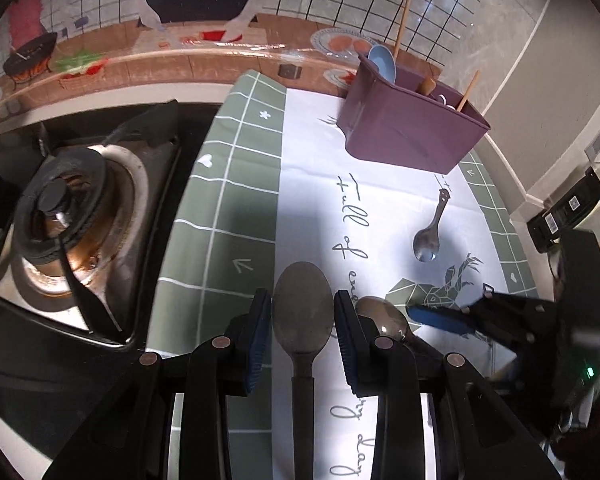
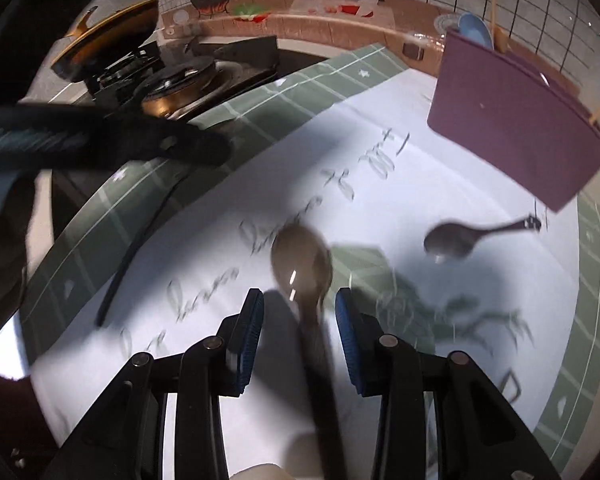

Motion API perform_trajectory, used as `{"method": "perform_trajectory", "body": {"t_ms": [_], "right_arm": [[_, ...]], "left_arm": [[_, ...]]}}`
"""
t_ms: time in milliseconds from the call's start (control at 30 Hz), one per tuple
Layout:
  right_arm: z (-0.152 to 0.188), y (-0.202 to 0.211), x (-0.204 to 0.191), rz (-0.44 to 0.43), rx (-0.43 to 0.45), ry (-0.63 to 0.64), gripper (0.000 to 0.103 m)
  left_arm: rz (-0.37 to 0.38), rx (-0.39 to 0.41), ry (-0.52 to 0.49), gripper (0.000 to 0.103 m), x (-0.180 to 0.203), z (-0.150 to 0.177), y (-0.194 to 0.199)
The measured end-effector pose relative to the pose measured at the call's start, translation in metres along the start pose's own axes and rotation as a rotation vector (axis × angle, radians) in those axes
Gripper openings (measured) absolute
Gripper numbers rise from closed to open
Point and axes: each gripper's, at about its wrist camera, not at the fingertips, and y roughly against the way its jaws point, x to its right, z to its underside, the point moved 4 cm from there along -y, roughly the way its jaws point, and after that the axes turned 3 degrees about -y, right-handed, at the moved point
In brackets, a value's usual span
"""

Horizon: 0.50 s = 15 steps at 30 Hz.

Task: Organize utensils
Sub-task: 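Grasp the dark spoon handle with the left gripper, then grasp the clear plastic spoon with the right gripper while the left holds the dark spoon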

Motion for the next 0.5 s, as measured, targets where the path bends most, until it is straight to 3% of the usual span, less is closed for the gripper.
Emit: {"method": "perform_trajectory", "body": {"t_ms": [67,200,367,400,433,500], "right_arm": [[-0.003,-0.003,0.000,0.015,0.002,-0.005,0.027],[-0.004,-0.002,0.010,0.012,-0.002,-0.035,0.026],[0.007,0.027,0.048,0.020,0.045,-0.167,0.026],[0.011,0.034,0.058,0.020,0.056,-0.199,0.022],[0.014,0.041,0.066,0.022,0.066,-0.224,0.005],[0.020,0.052,0.082,0.024,0.078,-0.278,0.004]], "left_arm": [[-0.006,0.004,-0.007,0.033,0.002,0.001,0.004],[0.012,0.009,-0.013,0.033,0.010,0.002,0.009],[0.056,0.010,-0.045,0.033,0.030,0.000,0.012],[0.064,0.008,-0.058,0.033,0.036,-0.001,0.011],[0.069,0.004,-0.073,0.033,0.042,-0.002,0.009],[0.077,-0.006,-0.094,0.033,0.051,-0.004,0.004]]}}
